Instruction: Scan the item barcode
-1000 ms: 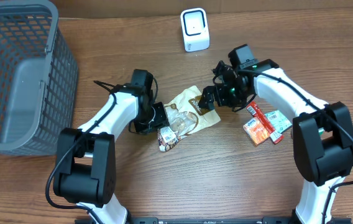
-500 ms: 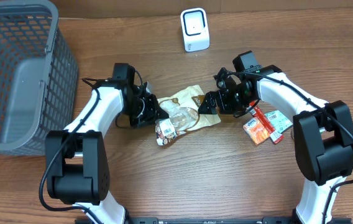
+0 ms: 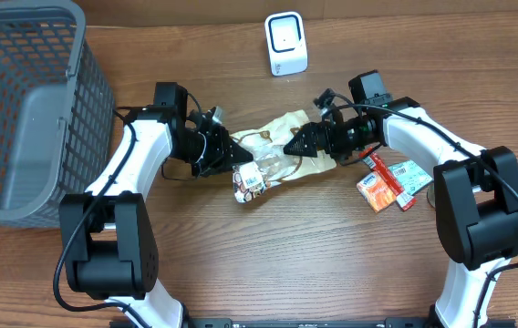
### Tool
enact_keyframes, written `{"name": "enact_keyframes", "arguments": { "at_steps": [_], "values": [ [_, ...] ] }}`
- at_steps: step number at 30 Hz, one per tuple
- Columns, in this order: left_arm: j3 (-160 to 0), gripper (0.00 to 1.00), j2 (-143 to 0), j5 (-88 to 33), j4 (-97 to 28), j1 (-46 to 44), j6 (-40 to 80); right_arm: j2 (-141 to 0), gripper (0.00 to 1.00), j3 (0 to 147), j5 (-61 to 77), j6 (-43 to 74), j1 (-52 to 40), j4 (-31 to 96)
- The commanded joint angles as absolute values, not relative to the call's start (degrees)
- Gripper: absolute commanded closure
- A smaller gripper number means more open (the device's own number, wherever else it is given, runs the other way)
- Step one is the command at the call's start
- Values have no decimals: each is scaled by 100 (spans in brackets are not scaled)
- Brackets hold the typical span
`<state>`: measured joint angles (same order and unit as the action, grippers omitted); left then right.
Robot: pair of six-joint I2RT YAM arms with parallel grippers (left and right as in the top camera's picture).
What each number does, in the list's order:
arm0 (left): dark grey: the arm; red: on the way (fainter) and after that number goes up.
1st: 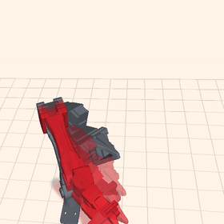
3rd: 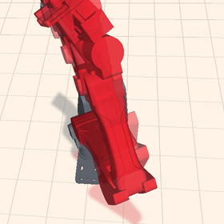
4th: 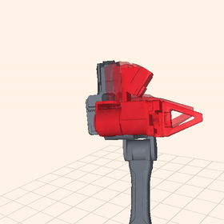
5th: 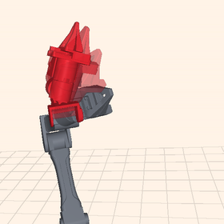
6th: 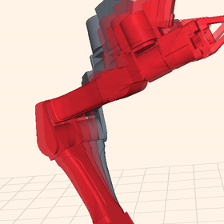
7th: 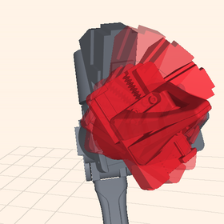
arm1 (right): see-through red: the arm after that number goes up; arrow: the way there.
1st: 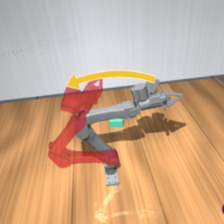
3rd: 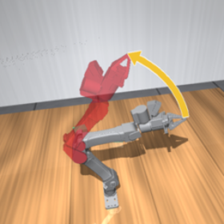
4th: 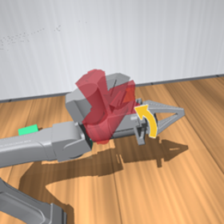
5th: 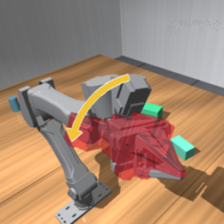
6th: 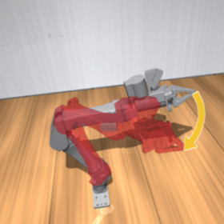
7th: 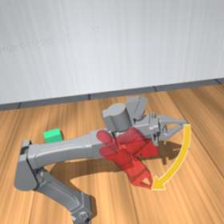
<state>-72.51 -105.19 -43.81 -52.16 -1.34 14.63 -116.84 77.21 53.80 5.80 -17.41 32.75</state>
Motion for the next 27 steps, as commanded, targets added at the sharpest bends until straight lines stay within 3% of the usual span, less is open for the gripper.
{"name": "enact_keyframes", "arguments": {
  "at_steps": [1,7,13,16,19,21,23,25,27],
  "values": [
    [-7373,96,-10516,-4805,-5238,-115,1173,-11504,6,7693,6001,770,-1833,3046],
    [-7373,96,-10519,-4742,-5201,-115,1173,-11504,34,7693,6178,760,-1898,2934],
    [-7373,96,-10519,-4720,-5089,-115,1175,-11504,42,7693,6154,744,-1907,2939],
    [-7373,89,-10519,-4357,-5035,-115,1179,-11504,46,7693,6156,749,-1879,2967],
    [-7373,72,-10519,-3776,-5011,-115,1181,-11504,59,7693,6158,749,-1850,2985],
    [-7373,42,-10519,-3614,-5006,-115,1181,-11504,60,7693,6158,749,-1846,2987],
    [-7373,28,-10519,-3535,-4947,-115,1179,-11504,60,7693,6158,746,-1846,2989],
    [-7373,18,-10519,-3538,-4807,-113,1212,-11504,60,7693,6156,716,-1846,2985],
    [-7413,16,-10519,-3538,-4646,-102,1341,-11504,66,7693,6149,550,-1846,2985]
  ]
}}
